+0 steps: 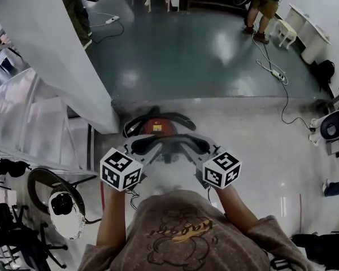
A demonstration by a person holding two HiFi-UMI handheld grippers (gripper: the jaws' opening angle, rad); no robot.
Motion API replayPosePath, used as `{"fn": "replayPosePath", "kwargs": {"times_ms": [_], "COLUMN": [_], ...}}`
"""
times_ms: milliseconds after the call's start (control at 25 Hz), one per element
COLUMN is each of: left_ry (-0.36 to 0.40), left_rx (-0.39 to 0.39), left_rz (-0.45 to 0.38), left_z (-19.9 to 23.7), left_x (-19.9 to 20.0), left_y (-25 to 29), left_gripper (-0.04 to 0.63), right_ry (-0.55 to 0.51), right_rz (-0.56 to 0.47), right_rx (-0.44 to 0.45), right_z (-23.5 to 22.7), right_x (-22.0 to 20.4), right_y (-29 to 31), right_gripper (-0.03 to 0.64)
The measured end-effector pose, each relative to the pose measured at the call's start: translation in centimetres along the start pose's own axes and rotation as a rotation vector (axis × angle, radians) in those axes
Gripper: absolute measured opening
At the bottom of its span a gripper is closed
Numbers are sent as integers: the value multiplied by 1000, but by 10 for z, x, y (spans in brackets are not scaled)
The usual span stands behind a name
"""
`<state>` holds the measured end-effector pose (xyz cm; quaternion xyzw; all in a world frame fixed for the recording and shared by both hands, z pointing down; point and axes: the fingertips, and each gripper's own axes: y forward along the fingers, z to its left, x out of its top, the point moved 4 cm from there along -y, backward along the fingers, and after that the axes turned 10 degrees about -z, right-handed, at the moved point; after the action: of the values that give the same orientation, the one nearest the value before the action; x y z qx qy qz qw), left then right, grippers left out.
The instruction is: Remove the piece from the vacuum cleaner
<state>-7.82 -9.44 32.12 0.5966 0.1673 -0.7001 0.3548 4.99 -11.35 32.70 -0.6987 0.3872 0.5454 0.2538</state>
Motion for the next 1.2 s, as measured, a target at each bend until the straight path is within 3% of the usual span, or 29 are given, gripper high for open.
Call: {"fn": "replayPosePath", "kwargs": {"times_ms": [320, 680, 1200], "left_ry": [31, -19, -63], "left_rx": [20, 36, 84], "left_rz": [-93, -66, -94], "left_z": [0, 4, 9], "left_x": [-5, -50, -55], "left_y": [-1, 8, 7], "left_gripper": [78, 72, 74], "right_ry": [-71, -26, -28], "right_rz": [-60, -21, -6], "right_rx": [-7, -68, -67], "right_z": [0, -10, -10], "right_x": [-1, -44, -50], "right_y": [-1, -2, 1], "right_gripper": [67, 66, 63]}}
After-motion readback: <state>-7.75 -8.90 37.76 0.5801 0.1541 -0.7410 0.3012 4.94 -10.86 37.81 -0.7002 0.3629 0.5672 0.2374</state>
